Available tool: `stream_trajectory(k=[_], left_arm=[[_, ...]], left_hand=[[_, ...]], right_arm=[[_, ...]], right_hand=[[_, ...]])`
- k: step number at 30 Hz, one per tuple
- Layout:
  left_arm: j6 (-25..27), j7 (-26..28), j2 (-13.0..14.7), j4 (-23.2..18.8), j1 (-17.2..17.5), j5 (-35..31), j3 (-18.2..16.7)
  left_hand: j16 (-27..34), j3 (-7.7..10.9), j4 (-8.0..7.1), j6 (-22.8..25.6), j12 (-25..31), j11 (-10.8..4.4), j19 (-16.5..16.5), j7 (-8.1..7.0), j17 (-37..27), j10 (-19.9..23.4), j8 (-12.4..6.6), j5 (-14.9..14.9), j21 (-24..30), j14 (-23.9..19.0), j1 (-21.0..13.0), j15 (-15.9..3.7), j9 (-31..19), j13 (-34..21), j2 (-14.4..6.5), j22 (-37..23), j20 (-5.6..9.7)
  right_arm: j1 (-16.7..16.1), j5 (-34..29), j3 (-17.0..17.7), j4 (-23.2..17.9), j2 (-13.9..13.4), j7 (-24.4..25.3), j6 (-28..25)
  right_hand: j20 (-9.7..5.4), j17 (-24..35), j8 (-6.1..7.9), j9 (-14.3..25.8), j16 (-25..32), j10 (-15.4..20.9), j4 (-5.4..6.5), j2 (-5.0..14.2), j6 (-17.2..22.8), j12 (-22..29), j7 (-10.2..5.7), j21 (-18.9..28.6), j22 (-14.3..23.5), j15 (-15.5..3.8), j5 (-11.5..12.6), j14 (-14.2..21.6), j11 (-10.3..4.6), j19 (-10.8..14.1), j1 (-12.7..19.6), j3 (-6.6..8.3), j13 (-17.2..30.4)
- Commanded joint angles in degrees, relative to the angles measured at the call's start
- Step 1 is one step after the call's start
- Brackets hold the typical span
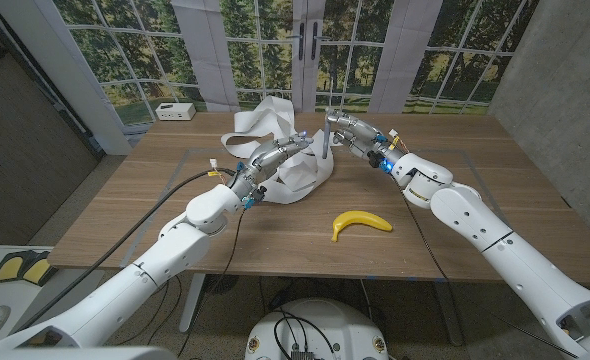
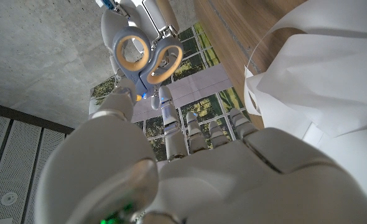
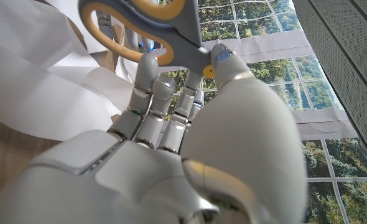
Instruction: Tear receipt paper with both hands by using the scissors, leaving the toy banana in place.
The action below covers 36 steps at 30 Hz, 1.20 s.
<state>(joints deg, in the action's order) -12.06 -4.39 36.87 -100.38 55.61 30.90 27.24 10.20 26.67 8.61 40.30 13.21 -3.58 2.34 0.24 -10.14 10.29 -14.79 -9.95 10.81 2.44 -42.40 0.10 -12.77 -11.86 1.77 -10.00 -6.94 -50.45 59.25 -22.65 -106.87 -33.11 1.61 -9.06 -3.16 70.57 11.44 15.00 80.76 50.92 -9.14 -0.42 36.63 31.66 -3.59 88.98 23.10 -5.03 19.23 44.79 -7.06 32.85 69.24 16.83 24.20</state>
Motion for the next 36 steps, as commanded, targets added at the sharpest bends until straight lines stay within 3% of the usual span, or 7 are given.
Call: stream_trajectory(k=[1,13,22,36], left_arm=[[0.2,-1.06,-0.14,0.79,-0.71,0.09,0.72],[0.97,-1.66,0.05,0.82,-1.47,-0.66,1.54],[1.73,-0.86,0.11,0.23,-1.51,-1.29,1.73],[1.43,-0.09,0.02,-0.2,-0.75,-1.1,1.42]], left_hand=[[0.35,-0.29,-0.05,-0.12,-0.08,-0.37,-0.39,0.21,-0.05,-0.7,0.42,-0.27,0.25,0.81,-0.04,-0.02,0.14,-0.23,-0.77,-0.14,0.25],[0.14,-0.56,-0.14,-0.25,-0.31,-0.32,-0.82,0.42,-0.05,-1.37,0.81,-0.23,0.13,1.6,-0.02,0.0,0.31,-0.22,-1.03,-0.15,0.37],[0.16,-0.78,-0.21,0.0,-0.28,0.03,-0.86,0.64,-0.05,-1.39,0.91,-0.2,0.15,1.75,0.08,0.11,0.41,-0.21,-1.12,-0.15,0.53],[0.28,-1.15,-0.32,0.66,-0.16,0.1,-0.92,0.85,-0.05,-1.19,0.95,-0.16,0.18,1.72,0.31,0.1,0.54,-0.2,-1.17,-0.15,0.97]], right_arm=[[0.35,0.07,-0.23,-0.41,-0.2,-0.01,-0.8],[0.61,0.08,-0.57,-0.28,0.17,-0.07,-0.9],[0.35,-0.2,-0.6,-0.67,0.17,0.7,-0.94],[-0.14,-0.06,-0.67,-1.54,-0.05,0.62,-0.94]], right_hand=[[-8.89,0.15,0.23,0.12,0.56,2.22,0.29,4.93,0.47,3.0,-0.18,0.22,-0.06,-7.41,0.18,-0.48,-2.24,-0.46,4.1,0.3,0.24],[-8.9,0.16,0.5,0.15,0.85,1.91,0.27,5.03,1.22,2.71,-0.69,0.3,-0.41,-7.45,-0.05,-0.34,-2.33,-0.39,4.09,0.32,-0.12],[-8.92,0.15,1.67,0.14,1.38,0.89,0.29,5.24,4.2,1.29,-1.73,0.66,0.02,-7.41,-1.08,-0.45,-2.27,-0.95,3.97,0.37,-1.04],[-8.88,0.21,2.26,0.07,2.05,1.3,0.06,5.23,5.79,0.55,-1.47,0.85,0.17,-7.46,-1.72,0.08,-1.91,-0.36,4.25,0.51,-1.68]])
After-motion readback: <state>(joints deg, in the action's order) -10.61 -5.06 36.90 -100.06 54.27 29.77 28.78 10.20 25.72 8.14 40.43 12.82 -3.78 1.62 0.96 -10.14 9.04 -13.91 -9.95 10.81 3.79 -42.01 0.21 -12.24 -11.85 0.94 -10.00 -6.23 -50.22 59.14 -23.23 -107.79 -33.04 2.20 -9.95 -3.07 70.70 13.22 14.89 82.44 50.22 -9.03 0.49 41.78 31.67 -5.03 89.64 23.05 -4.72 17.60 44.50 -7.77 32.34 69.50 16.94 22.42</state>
